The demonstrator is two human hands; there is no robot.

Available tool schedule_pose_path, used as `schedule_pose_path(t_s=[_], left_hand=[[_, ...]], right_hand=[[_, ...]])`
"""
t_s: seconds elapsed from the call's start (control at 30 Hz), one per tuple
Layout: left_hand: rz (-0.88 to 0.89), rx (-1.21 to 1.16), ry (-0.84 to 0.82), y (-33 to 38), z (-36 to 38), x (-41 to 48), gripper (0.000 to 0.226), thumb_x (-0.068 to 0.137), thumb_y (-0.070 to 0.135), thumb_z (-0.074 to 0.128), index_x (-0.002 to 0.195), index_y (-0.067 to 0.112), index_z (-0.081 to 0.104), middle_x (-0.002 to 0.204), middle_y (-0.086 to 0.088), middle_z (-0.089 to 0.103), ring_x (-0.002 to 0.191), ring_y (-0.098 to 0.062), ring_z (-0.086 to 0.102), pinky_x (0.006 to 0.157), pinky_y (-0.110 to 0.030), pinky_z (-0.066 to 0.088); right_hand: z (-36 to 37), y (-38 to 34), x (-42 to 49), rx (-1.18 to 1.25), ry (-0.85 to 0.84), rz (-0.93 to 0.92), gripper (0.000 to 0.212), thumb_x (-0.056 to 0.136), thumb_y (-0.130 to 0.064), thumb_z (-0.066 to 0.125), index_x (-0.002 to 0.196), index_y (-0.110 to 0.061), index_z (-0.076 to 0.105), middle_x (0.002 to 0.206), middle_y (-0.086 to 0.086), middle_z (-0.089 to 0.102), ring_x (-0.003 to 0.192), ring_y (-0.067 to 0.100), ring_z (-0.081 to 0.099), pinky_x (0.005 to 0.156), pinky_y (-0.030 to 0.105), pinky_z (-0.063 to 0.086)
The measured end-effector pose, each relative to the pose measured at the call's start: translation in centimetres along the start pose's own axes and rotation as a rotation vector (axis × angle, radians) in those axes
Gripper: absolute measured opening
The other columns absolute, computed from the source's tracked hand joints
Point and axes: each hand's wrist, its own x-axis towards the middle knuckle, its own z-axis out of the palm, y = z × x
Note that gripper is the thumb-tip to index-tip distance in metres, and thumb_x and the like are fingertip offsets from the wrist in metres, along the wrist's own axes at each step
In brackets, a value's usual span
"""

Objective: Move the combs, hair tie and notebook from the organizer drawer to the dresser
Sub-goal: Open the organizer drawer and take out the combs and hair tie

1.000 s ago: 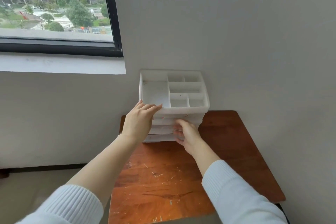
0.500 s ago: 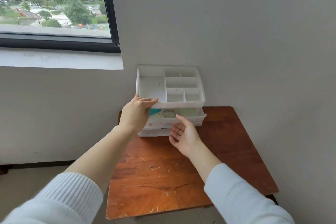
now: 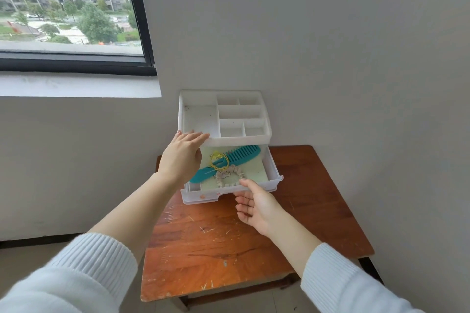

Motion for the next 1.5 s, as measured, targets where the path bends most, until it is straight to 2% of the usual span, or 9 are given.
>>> schedule_pose_path(t_s=[0.1, 0.17, 0.27, 0.4, 0.6, 0.83, 1.03, 1.17, 1.5], left_hand=[[0.021, 0.027, -0.018, 0.5, -0.4, -0.5, 0.047, 0.091, 0.008, 0.048, 0.137, 0.019, 0.048, 0.147, -0.006, 0.046, 0.141, -0.026, 0.034, 0.114, -0.039, 0.026], [0.055, 0.031, 0.038, 1.1, -0.8, -1.4, 0.045, 0.088, 0.006, 0.052, 0.132, 0.018, 0.055, 0.142, -0.006, 0.052, 0.134, -0.026, 0.044, 0.104, -0.041, 0.043], [0.06, -0.023, 0.063, 2.0, -1.1, -2.7, 0.035, 0.088, 0.008, 0.055, 0.121, 0.017, 0.064, 0.126, -0.002, 0.063, 0.113, -0.023, 0.06, 0.082, -0.038, 0.058], [-0.106, 0.035, -0.234, 3.3, -1.1, -2.7, 0.034, 0.089, 0.013, 0.054, 0.121, 0.014, 0.064, 0.122, -0.004, 0.065, 0.102, -0.025, 0.064, 0.082, -0.037, 0.057], [-0.213, 0.16, -0.419, 4.3, -1.3, -1.8, 0.016, 0.086, 0.005, 0.053, 0.098, 0.001, 0.063, 0.101, -0.015, 0.067, 0.086, -0.031, 0.066, 0.065, -0.032, 0.05], [-0.173, 0.177, -0.466, 4.5, -0.1, -1.0, 0.021, 0.086, 0.009, 0.055, 0.105, 0.001, 0.061, 0.106, -0.016, 0.064, 0.094, -0.031, 0.063, 0.067, -0.034, 0.05], [-0.182, 0.143, -0.469, 4.6, 0.7, 0.4, 0.04, 0.078, 0.011, 0.063, 0.114, 0.001, 0.046, 0.109, -0.016, 0.062, 0.101, -0.033, 0.059, 0.077, -0.038, 0.052], [-0.183, 0.194, -0.506, 5.0, 1.3, 0.9, 0.038, 0.077, 0.011, 0.064, 0.111, 0.0, 0.051, 0.105, -0.014, 0.065, 0.097, -0.032, 0.063, 0.07, -0.035, 0.05], [-0.198, 0.156, -0.611, 4.6, 1.3, 1.7, 0.035, 0.089, 0.018, 0.054, 0.122, 0.004, 0.055, 0.111, -0.011, 0.065, 0.095, -0.027, 0.064, 0.066, -0.029, 0.049]], right_hand=[[-0.5, -1.3, -1.0, -0.242, -0.044, 0.002, 0.047, 0.084, -0.05, 0.057, 0.099, -0.007, 0.068, 0.092, 0.008, 0.068, 0.083, 0.02, 0.063, 0.073, 0.031, 0.053], [-0.9, -2.6, -1.8, -0.46, -0.084, -0.062, 0.043, 0.085, -0.048, 0.056, 0.094, -0.009, 0.07, 0.084, 0.005, 0.069, 0.074, 0.015, 0.063, 0.069, 0.027, 0.052], [-0.5, -4.7, -2.2, -0.722, -0.075, -0.364, 0.023, 0.086, -0.034, 0.059, 0.084, -0.014, 0.071, 0.071, -0.002, 0.065, 0.059, 0.006, 0.059, 0.057, 0.019, 0.047], [1.7, -6.9, -0.3, -1.089, 0.038, -0.738, 0.01, 0.083, -0.02, 0.062, 0.092, -0.022, 0.066, 0.089, -0.004, 0.062, 0.08, 0.012, 0.058, 0.059, 0.019, 0.041], [4.1, -6.1, 3.4, -1.488, 0.075, -0.726, 0.026, 0.081, -0.007, 0.062, 0.101, -0.022, 0.058, 0.112, 0.003, 0.054, 0.086, 0.021, 0.052, 0.07, 0.032, 0.043], [4.2, -5.9, 3.8, -1.561, 0.093, -0.822, 0.019, 0.082, -0.018, 0.066, 0.096, -0.016, 0.054, 0.104, 0.003, 0.05, 0.087, 0.024, 0.055, 0.071, 0.034, 0.046], [2.4, -7.9, 2.2, -1.406, 0.115, -0.949, 0.01, 0.076, -0.018, 0.059, 0.074, -0.017, 0.049, 0.08, -0.002, 0.053, 0.07, 0.02, 0.052, 0.054, 0.027, 0.035], [0.8, -9.0, 1.1, -1.261, 0.203, -0.992, 0.007, 0.076, -0.021, 0.058, 0.074, -0.019, 0.051, 0.065, -0.005, 0.054, 0.054, 0.012, 0.046, 0.046, 0.026, 0.033], [-1.5, -9.8, 0.1, -1.052, 0.29, -0.984, 0.01, 0.075, -0.019, 0.064, 0.07, -0.019, 0.056, 0.064, -0.003, 0.061, 0.059, 0.014, 0.056, 0.05, 0.025, 0.043]])
